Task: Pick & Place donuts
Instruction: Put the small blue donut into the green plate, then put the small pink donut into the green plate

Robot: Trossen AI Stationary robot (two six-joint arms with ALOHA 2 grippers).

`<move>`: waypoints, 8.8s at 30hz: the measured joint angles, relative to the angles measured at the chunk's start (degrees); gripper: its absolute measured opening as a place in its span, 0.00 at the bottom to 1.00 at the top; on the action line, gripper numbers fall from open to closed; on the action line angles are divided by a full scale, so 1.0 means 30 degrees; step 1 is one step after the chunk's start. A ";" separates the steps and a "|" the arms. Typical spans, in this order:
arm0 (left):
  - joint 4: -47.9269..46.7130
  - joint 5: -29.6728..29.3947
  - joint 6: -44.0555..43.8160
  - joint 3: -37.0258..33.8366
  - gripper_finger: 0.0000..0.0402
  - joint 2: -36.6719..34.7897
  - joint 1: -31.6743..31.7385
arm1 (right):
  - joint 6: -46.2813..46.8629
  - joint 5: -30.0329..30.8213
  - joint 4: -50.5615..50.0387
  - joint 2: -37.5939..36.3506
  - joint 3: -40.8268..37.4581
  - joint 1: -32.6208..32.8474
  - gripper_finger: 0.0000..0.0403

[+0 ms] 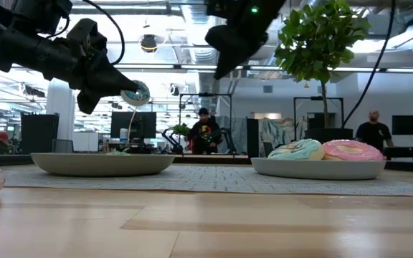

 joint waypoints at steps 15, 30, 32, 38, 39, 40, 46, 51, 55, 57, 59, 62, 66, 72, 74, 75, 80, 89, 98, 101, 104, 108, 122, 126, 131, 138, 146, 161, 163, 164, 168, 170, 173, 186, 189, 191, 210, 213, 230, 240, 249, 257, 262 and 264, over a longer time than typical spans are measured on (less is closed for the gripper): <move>0.0357 0.1026 -0.1325 0.0000 0.08 0.0000 0.0000 | 0.0776 -0.0052 0.5330 -0.7372 -0.8569 0.0308 0.27; -0.0876 0.0344 -0.4537 0.0000 0.08 0.0007 -0.2747 | 0.1875 -0.0036 0.6371 -1.0537 -1.1985 0.0404 0.27; -0.0886 -0.0328 -0.4815 0.0000 0.08 0.0012 -0.3214 | 0.1893 -0.0055 0.6406 -1.0554 -1.2113 0.0404 0.27; -0.0575 -0.1535 -0.5540 0.0119 0.08 0.1295 -0.4073 | 0.1905 -0.0072 0.6503 -1.0432 -1.2200 0.0404 0.27; -0.0566 -0.1598 -0.5556 0.0264 0.08 0.1664 -0.4110 | 0.1905 -0.0073 0.6517 -1.0423 -1.2207 0.0404 0.27; -0.0529 -0.1606 -0.5558 0.0506 0.08 0.2094 -0.4131 | 0.1904 -0.0073 0.6599 -1.0428 -1.2208 0.0404 0.27; -0.0429 -0.1030 -0.4498 0.2531 0.08 0.4756 -0.4131 | 0.1904 -0.0109 0.6719 -1.0357 -1.2208 0.0404 0.27; -0.0742 0.0032 -0.4285 0.3682 0.08 0.6451 -0.4124 | 0.1904 -0.0109 0.6667 -1.0357 -1.2208 0.0404 0.27; -0.2237 0.0382 -0.4332 0.4532 0.08 0.7519 -0.4124 | 0.1898 -0.0117 0.6664 -1.0357 -1.2208 0.0404 0.27; -0.2692 0.0417 -0.4204 0.4969 0.08 0.7983 -0.4109 | 0.1904 -0.0130 0.6678 -1.0357 -1.2208 0.0410 0.27; -0.3375 0.0378 -0.3922 0.5329 0.08 0.8280 -0.4008 | 0.1904 -0.0138 0.6705 -1.0357 -1.2208 0.0408 0.27; -0.4371 -0.0002 -0.3619 0.5626 0.08 0.8653 -0.3740 | 0.1901 -0.0146 0.6715 -1.0357 -1.2208 0.0520 0.27; -0.4774 -0.0110 -0.3500 0.5690 0.08 0.8801 -0.3239 | 0.1897 -0.0168 0.6801 -1.0357 -1.2208 0.0863 0.27; -0.5223 -0.0095 -0.2648 0.5690 0.08 0.8801 -0.2774 | 0.1895 -0.0153 0.6833 -1.0357 -1.2208 0.1198 0.27; -0.5531 -0.0115 -0.2628 0.5690 0.08 0.8801 -0.2613 | 0.1890 -0.0146 0.6907 -1.0357 -1.2208 0.1198 0.27; -0.5558 -0.0115 -0.2537 0.5690 0.08 0.8801 -0.2529 | 0.1890 -0.0146 0.6930 -1.0357 -1.2208 0.1198 0.27; -0.5558 -0.0118 -0.1545 0.5690 0.08 0.8801 -0.2087 | 0.1882 -0.0148 0.7195 -1.0357 -1.2208 0.1198 0.27; -0.5580 -0.0144 -0.0529 0.5690 0.08 0.8794 -0.1472 | 0.1880 -0.0153 0.7216 -1.0357 -1.2208 0.1198 0.27; -0.5587 -0.0144 -0.0318 0.5683 0.08 0.8786 -0.1472 | 0.1882 -0.0168 0.7218 -1.0357 -1.2205 0.1198 0.27; -0.5580 -0.0219 -0.0146 0.5683 0.08 0.8786 -0.1472 | 0.1882 -0.0170 0.7218 -1.0357 -1.2200 0.1198 0.27; -0.5587 -0.0913 -0.0132 0.5683 0.08 0.8786 -0.1472 | 0.1882 -0.0175 0.7218 -1.0357 -1.2200 0.1198 0.27; -0.5791 -0.1087 -0.0132 0.5683 0.10 0.8781 -0.1472 | 0.1881 -0.0175 0.7218 -1.0357 -1.2200 0.1198 0.27; -0.6433 -0.1078 -0.0292 0.5667 0.18 0.8779 -0.1472 | 0.1882 -0.0175 0.7218 -1.0357 -1.2193 0.1198 0.27; -0.6433 -0.0994 -0.0282 0.5666 0.18 0.8779 -0.1472 | 0.1882 -0.0175 0.7218 -1.0357 -1.2193 0.1194 0.27; -0.6423 -0.0689 -0.0511 0.5668 0.18 0.8779 -0.1479 | 0.1882 -0.0175 0.7224 -1.0357 -1.2193 0.1198 0.27; -0.6352 -0.0797 -0.0604 0.5668 0.18 0.8779 -0.1917 | 0.1882 -0.0175 0.7225 -1.0357 -1.2193 0.1198 0.27; -0.6361 -0.1588 -0.0857 0.5668 0.18 0.8879 -0.2178 | 0.1890 -0.0175 0.7233 -1.0357 -1.2193 0.1198 0.27; -0.5488 -0.1397 -0.0227 0.6297 0.18 1.0724 -0.2178 | 0.1890 -0.0182 0.7356 -1.0350 -1.2193 0.1198 0.27; -0.5649 -0.1405 -0.0132 0.6302 0.18 1.0724 -0.2178 | 0.1890 -0.0182 0.7356 -1.0350 -1.2193 0.1193 0.27; -0.5762 -0.1403 -0.0132 0.6302 0.18 1.0724 -0.2178 | 0.1890 -0.0186 0.7353 -1.0350 -1.2193 0.1198 0.27; -0.6221 -0.1429 -0.0152 0.6309 0.18 1.0724 -0.2178 | 0.1890 -0.0189 0.7356 -1.0350 -1.2193 0.1198 0.27; -0.6229 -0.1467 -0.0154 0.6309 0.18 1.0724 -0.2178 | 0.1890 -0.0189 0.7356 -1.0350 -1.2193 0.1198 0.27; -0.6318 -0.1523 -0.0154 0.6309 0.20 1.0724 -0.2178 | 0.1890 -0.0186 0.7356 -1.0350 -1.2193 0.1198 0.27; -0.6425 -0.1893 -0.0029 0.6309 0.35 1.0724 -0.2126 | 0.1897 -0.0218 0.7364 -1.0350 -1.2193 0.1191 0.27; -0.6425 -0.1881 0.0030 0.6309 0.36 1.0717 -0.1963 | 0.1916 -0.0652 0.7371 -1.0350 -1.2193 0.1191 0.27; -0.6431 -0.1878 0.0206 0.6309 0.37 1.0723 -0.1863 | 0.1919 -0.0822 0.7371 -1.0350 -1.2193 0.1198 0.27; -0.7023 -0.1573 0.0276 0.6317 0.46 1.0717 -0.1690 | 0.1904 -0.1129 0.7377 -1.0350 -1.2193 0.1198 0.27; -0.7015 -0.1554 0.0269 0.6317 0.48 1.0717 -0.1690 | 0.1904 -0.1129 0.7371 -1.0350 -1.2193 0.1191 0.27; -0.7001 -0.1507 0.0232 0.6317 0.62 1.0717 -0.1690 | 0.1904 -0.1129 0.7378 -1.0350 -1.2193 0.1191 0.27; -0.7001 -0.1529 0.0755 0.6317 0.62 1.0717 -0.1690 | 0.1904 -0.1151 0.7391 -1.0350 -1.2193 0.1195 0.27; -0.6986 -0.1679 0.2553 0.6317 0.62 1.0717 -0.1690 | 0.1904 -0.1202 0.7802 -1.0350 -1.2193 0.1197 0.27; -0.6979 -0.2528 0.4201 0.6323 0.62 1.0710 -0.1690 | 0.1897 -0.1202 0.7794 -1.0350 -1.2193 0.1191 0.27; -0.6798 -0.2750 0.5342 0.6341 0.62 1.0710 -0.1690 | 0.1897 -0.1202 0.7794 -1.0350 -1.2193 0.1198 0.27; -0.6904 -0.2839 0.5638 0.6539 0.62 1.0710 -0.1690 | 0.1897 -0.1202 0.7787 -1.0350 -1.2193 0.1197 0.27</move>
